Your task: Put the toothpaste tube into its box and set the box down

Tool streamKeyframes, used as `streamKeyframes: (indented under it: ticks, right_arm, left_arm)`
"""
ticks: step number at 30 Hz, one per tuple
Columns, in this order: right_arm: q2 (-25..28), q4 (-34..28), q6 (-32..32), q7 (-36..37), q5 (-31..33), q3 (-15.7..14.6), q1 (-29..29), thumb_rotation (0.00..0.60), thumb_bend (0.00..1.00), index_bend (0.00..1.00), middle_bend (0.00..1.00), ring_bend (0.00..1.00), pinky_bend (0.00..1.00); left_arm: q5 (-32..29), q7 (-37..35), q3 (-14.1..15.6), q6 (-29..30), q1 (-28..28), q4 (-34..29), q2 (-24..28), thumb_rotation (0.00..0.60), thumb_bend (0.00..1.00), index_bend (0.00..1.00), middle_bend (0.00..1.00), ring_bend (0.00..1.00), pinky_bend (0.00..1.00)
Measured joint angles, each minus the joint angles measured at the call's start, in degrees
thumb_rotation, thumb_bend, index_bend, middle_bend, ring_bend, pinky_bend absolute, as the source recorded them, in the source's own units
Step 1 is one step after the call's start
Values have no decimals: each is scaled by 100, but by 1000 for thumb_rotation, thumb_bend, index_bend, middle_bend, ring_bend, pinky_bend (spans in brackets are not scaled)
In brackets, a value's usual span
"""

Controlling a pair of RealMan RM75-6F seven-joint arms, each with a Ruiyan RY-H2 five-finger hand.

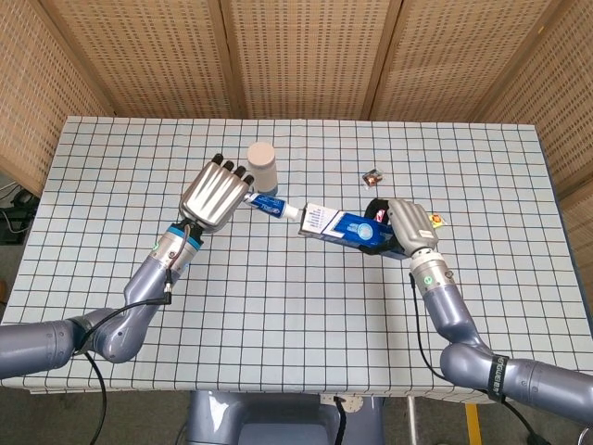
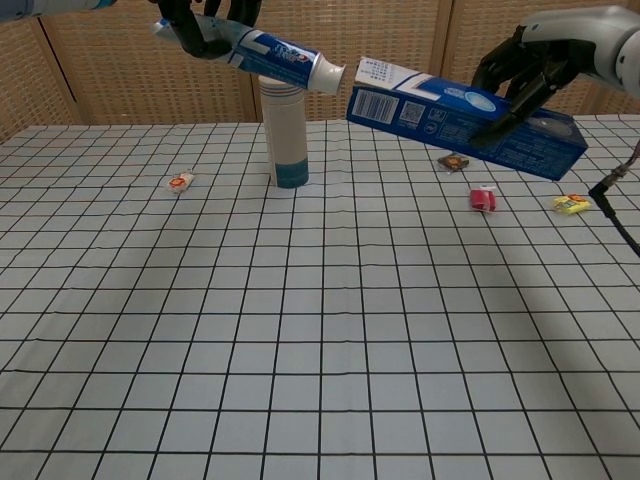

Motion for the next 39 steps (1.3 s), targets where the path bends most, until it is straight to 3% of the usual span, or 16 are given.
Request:
streamKeyframes:
  ticks: [25, 36, 39]
  right_arm:
    - [13, -178, 13, 193, 105, -75, 140, 600, 220, 719, 526, 572, 647]
    - [1, -127, -355, 1180, 172, 196, 42, 600, 220, 722, 528, 573, 647]
    - [7, -95, -491, 1544, 186, 299, -18, 600, 220, 725, 530, 574, 647]
  left_arm:
    - [-26, 429, 113, 171, -513, -33, -265, 600, 476, 732, 444, 430, 344]
    - [634, 1058, 234, 363, -872, 200, -339, 600, 469, 688, 413, 422, 328]
    - [836, 1132, 201, 382, -967, 265, -324, 600, 457, 630, 367, 379, 289]
